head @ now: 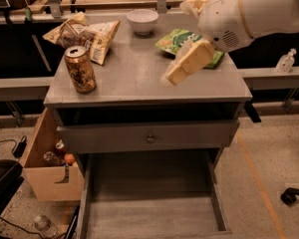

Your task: Place orange can into middle drawer

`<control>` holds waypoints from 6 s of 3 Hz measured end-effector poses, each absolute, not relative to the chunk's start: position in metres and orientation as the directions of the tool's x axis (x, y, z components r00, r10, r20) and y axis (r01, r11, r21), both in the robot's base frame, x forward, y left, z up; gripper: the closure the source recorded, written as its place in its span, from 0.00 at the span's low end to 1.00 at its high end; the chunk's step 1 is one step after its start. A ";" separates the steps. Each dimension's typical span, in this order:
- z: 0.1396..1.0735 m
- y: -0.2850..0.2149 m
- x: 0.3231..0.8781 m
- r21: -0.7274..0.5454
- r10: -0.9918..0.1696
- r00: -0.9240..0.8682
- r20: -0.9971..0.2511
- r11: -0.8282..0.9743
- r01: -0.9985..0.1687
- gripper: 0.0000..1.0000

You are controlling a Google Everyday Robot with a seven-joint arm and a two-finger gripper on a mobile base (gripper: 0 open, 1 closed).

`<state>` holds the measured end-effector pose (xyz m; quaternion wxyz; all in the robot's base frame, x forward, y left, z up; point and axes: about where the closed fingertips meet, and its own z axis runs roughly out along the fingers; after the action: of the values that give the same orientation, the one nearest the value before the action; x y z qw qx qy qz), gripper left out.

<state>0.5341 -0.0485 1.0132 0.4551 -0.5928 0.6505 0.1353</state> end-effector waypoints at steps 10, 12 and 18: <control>0.899 0.188 0.652 -0.099 -0.188 0.064 -0.980 0.182 -0.978 0.41; 0.899 0.194 0.649 -0.098 -0.187 0.065 -0.980 0.173 -0.980 0.88; 0.858 0.024 0.472 -0.012 -0.365 0.036 -0.930 -0.068 -0.998 1.00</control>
Offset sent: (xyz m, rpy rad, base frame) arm 0.0347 0.1732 -0.0046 0.5353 0.1655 0.2992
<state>0.4725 0.0241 0.8578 0.3876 -0.6063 0.5619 0.4079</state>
